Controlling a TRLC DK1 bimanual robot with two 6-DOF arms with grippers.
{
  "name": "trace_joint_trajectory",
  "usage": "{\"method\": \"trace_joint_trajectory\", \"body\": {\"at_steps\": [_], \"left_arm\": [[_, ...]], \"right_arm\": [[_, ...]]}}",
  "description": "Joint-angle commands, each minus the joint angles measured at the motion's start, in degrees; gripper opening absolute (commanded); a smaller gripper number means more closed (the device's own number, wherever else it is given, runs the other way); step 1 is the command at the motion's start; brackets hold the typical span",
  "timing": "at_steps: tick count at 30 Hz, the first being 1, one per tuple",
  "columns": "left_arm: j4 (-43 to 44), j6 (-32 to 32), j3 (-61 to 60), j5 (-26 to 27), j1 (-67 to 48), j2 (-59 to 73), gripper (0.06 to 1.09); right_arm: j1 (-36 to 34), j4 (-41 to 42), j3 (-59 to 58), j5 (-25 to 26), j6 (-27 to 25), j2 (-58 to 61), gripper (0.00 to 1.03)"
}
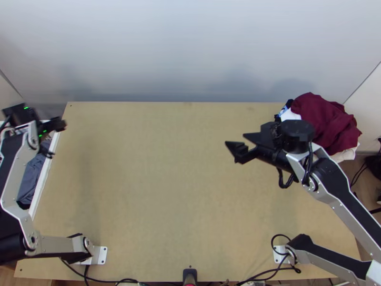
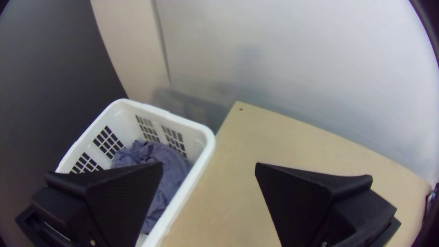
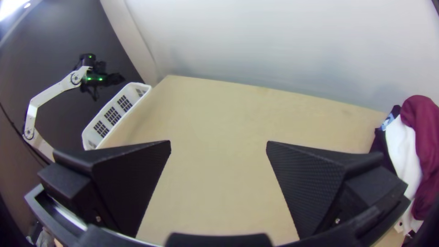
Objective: Fold the t-shirt
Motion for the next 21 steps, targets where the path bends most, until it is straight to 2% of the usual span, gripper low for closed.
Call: {"method": "trace_joint_trajectory", "body": {"at_steps": [1,7,12,21], "left_arm": [[4.01,4.45,-2.6,0.03,12.17,3.82,1.04],[7.26,7.18,-1.11,0.03,19.29,10.41,1.04],[7.44,9.55,2.67,0.12,22.46,17.0,1.03],[4.36,9.2,15.85,0.29,24.57,33.35,1.03]], "right_arm": [[6.74,-2.78,0.52,-3.12,0.61,0.11,0.97],[12.02,-5.51,3.68,-3.3,-0.97,1.96,0.97],[12.46,-7.35,7.73,-3.3,-2.46,4.95,0.97],[13.78,-9.11,9.13,-2.77,-2.9,7.41,0.97]]}}
